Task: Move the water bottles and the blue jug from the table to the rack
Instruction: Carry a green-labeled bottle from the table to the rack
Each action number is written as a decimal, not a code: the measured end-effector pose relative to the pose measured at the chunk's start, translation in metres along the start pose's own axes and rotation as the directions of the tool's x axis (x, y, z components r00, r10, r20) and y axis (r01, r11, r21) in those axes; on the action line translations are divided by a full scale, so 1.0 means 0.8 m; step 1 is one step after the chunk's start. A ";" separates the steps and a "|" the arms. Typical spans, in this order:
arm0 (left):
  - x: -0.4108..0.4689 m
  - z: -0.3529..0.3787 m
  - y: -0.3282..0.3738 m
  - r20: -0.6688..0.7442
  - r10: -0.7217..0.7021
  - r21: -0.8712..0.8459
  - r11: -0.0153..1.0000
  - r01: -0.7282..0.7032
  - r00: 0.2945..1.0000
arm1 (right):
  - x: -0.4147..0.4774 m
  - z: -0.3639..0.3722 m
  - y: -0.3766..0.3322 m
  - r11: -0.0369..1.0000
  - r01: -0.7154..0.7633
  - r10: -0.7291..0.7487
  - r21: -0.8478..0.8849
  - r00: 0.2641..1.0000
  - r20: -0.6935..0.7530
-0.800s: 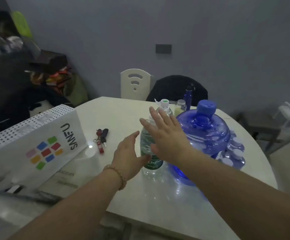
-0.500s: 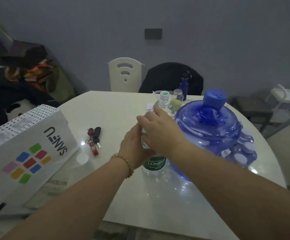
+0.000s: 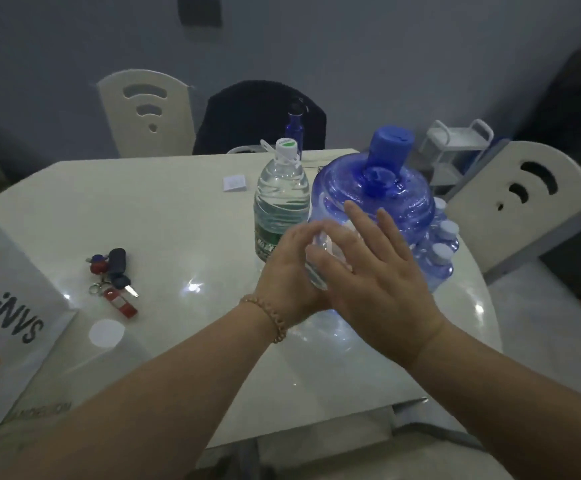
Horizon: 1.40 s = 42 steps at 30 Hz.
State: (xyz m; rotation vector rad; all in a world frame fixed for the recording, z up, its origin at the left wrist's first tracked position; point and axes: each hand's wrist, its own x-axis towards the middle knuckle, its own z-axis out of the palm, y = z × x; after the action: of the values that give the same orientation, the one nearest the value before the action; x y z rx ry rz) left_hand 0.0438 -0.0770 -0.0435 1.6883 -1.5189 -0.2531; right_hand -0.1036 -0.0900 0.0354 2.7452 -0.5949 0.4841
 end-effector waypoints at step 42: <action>-0.072 0.071 -0.065 0.588 -0.187 0.686 0.631 -0.362 0.787 | -0.164 0.186 0.016 0.932 -0.295 0.136 0.208 0.821 0.555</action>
State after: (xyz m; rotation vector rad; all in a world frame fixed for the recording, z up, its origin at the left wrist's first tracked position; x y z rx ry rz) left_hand 0.0312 -0.0543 -0.1364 2.3270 -2.4694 -0.0754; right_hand -0.1837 -0.1074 -0.1457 3.1148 -1.0564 -0.1941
